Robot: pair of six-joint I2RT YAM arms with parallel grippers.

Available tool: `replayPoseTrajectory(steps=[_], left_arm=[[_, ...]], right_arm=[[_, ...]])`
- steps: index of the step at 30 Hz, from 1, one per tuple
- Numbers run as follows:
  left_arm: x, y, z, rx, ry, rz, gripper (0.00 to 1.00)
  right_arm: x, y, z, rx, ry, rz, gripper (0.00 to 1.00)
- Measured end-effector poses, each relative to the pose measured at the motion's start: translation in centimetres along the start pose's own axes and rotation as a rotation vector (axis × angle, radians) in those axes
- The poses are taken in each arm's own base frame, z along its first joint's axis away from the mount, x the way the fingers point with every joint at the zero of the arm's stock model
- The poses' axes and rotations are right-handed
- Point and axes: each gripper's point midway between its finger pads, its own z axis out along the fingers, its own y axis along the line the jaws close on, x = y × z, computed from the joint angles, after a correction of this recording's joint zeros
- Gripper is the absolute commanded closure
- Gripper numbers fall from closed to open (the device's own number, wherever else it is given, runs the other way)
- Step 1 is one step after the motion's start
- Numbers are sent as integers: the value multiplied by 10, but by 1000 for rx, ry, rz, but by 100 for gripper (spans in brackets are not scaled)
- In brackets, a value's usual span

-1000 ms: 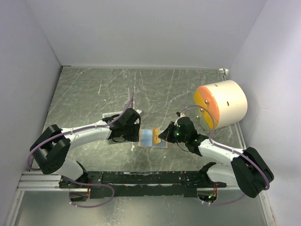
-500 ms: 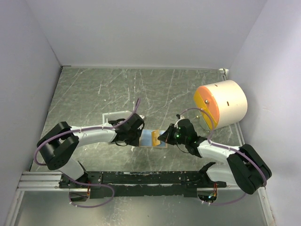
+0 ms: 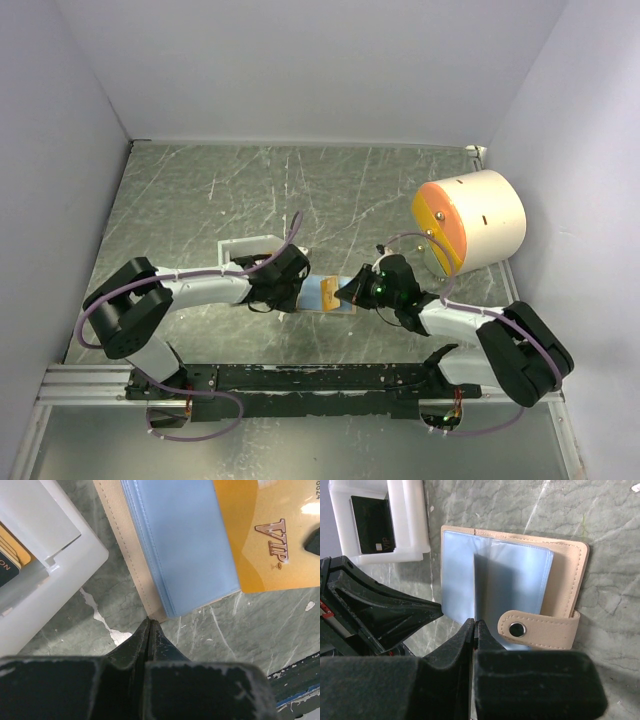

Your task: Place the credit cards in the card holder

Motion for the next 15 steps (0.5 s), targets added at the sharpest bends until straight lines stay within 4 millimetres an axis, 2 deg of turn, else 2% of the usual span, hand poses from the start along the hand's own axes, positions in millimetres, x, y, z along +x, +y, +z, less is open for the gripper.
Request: replayPoseTrajectory(steps=[15], left_arm=[[-1, -3, 1, -11, -7, 9, 93]], right_arm=[[-6, -5, 1, 4, -30, 32, 100]])
